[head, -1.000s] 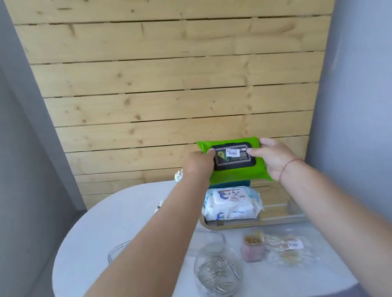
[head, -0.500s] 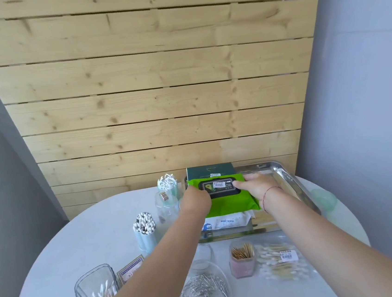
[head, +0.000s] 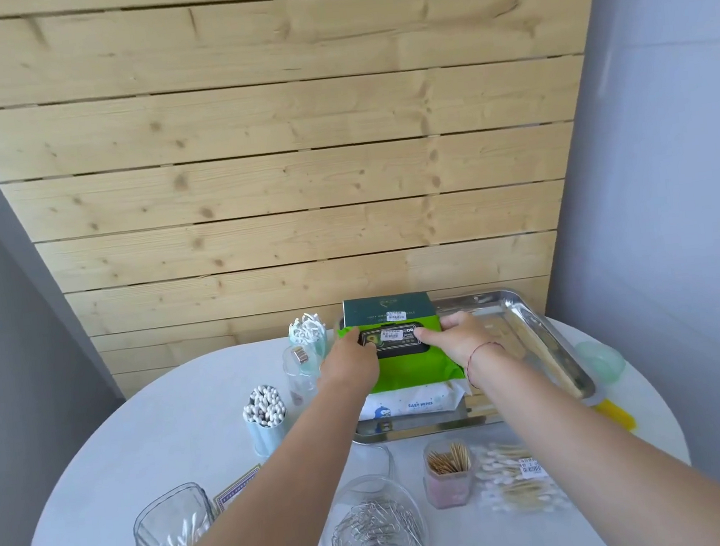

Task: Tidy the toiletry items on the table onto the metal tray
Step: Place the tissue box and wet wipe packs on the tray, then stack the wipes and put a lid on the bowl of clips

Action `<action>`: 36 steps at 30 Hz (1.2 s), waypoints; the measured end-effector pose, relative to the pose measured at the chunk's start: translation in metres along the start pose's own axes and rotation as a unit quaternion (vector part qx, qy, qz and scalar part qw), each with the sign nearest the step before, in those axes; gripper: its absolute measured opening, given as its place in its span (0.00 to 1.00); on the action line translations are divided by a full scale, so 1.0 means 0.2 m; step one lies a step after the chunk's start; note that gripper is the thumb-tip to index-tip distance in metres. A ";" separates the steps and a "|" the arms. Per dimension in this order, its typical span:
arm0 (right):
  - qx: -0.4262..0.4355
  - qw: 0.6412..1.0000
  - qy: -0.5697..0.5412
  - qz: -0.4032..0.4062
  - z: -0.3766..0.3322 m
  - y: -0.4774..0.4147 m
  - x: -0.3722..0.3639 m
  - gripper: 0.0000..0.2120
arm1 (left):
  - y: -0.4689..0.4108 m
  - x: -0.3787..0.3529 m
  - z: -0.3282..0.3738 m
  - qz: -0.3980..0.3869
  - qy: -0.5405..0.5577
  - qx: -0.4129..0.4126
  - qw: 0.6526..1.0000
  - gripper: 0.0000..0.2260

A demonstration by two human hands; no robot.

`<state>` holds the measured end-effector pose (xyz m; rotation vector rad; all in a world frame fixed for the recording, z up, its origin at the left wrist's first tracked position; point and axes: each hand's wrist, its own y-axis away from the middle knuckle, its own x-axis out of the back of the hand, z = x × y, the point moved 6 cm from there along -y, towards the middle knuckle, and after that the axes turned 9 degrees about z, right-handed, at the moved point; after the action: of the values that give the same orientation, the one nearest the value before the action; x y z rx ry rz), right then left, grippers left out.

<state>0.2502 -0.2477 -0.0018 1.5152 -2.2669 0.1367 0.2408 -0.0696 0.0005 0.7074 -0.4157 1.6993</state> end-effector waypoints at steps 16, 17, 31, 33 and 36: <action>0.248 0.963 0.024 0.107 -0.19 0.37 0.27 0.20 | 0.43 0.33 0.04 0.084 0.082 -0.207 0.971 0.20; 0.296 0.951 0.039 0.085 -0.21 0.46 0.27 0.15 | 0.51 0.38 -0.02 0.075 0.112 -0.220 0.966 0.21; 0.348 0.844 0.332 -0.237 -0.19 0.72 -0.26 0.10 | 0.99 0.07 -0.61 0.028 0.167 -0.129 0.977 0.59; 0.351 0.847 0.324 -0.232 -0.20 0.72 -0.25 0.12 | 0.99 0.05 -0.62 0.033 0.191 -0.111 0.975 0.60; 0.352 0.843 0.327 -0.243 -0.22 0.72 -0.23 0.13 | 0.98 0.03 -0.62 0.057 0.191 -0.084 0.976 0.60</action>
<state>0.1468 -0.1361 0.0421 1.9273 -1.2711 1.2358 0.0220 -0.0365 -0.0704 0.2271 -0.3261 1.8347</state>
